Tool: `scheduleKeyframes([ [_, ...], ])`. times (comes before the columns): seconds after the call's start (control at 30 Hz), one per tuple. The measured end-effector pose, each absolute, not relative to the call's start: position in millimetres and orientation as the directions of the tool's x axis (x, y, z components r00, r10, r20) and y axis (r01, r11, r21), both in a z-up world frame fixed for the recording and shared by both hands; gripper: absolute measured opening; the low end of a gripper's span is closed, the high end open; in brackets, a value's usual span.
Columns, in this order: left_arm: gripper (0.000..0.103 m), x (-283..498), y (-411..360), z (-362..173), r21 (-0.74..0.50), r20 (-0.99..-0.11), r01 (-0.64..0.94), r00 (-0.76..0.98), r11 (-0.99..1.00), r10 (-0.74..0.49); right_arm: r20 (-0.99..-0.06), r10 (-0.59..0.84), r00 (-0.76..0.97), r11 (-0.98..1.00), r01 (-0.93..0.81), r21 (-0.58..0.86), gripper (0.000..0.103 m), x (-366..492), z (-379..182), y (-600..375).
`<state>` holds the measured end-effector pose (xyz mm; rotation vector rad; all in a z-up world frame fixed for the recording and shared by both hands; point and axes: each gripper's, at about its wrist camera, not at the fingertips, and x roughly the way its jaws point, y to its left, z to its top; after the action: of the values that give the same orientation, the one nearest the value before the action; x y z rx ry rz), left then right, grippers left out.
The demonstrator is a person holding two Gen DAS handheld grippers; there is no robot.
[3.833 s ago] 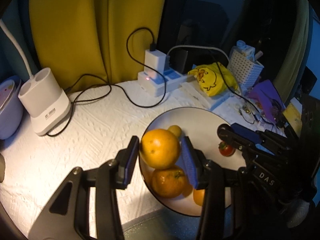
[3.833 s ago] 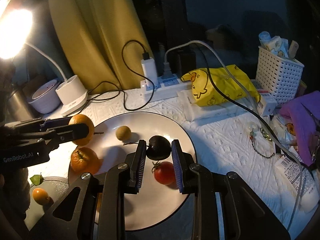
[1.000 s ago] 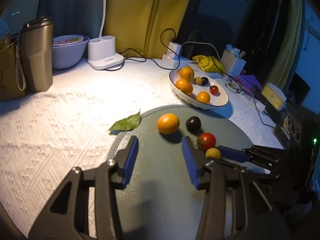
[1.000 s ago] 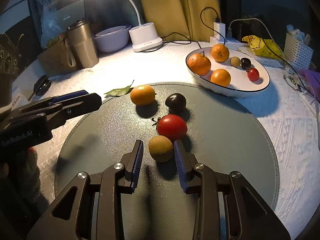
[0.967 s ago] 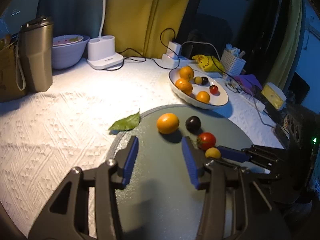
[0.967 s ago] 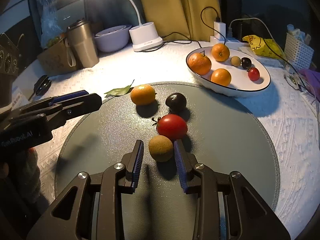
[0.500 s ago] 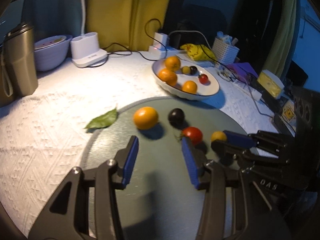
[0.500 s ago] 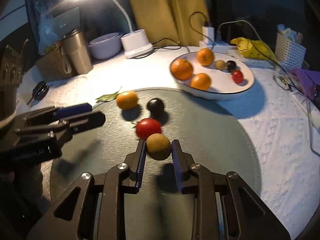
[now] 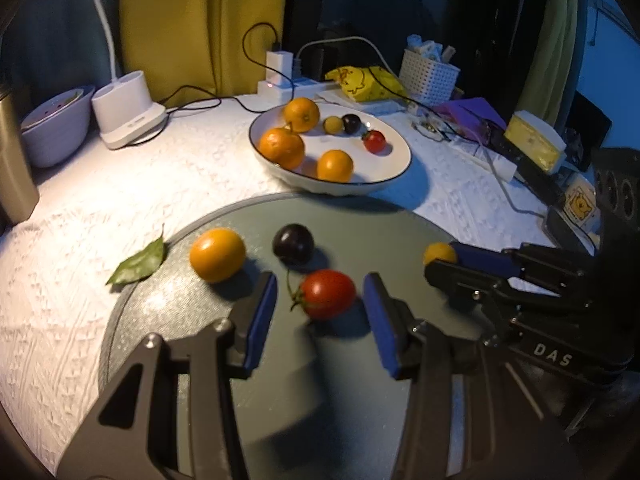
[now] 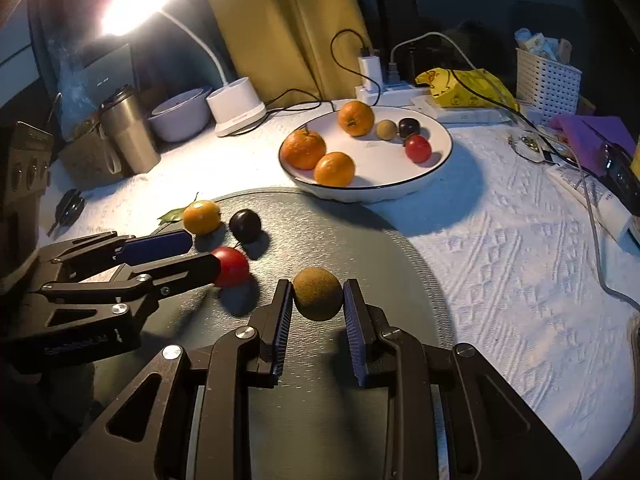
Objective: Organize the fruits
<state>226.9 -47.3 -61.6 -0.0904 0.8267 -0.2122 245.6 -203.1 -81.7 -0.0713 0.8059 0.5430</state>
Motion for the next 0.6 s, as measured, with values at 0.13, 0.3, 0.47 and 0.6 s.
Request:
scheduleKeyframes([
  [0.13,0.047,232,-54,-65,-0.142,-0.726,0.162,0.654,0.976,-0.214,-0.700,0.436,0.566,0.865,-0.478,0.152,0.028,250,-82,-210],
  [0.3,0.046,235,-63,-68,-0.115,-0.731,0.186,0.649,0.976,-0.210,-0.698,0.439,0.566,0.868,-0.469,0.164,0.028,255,-83,-216],
  [0.47,0.043,238,-66,-73,-0.095,-0.743,0.186,0.640,0.978,-0.194,-0.695,0.443,0.567,0.868,-0.466,0.173,0.028,256,-83,-220],
  [0.6,0.034,237,-67,-71,-0.088,-0.738,0.195,0.646,0.977,-0.195,-0.693,0.445,0.568,0.868,-0.465,0.176,0.028,258,-84,-222],
])
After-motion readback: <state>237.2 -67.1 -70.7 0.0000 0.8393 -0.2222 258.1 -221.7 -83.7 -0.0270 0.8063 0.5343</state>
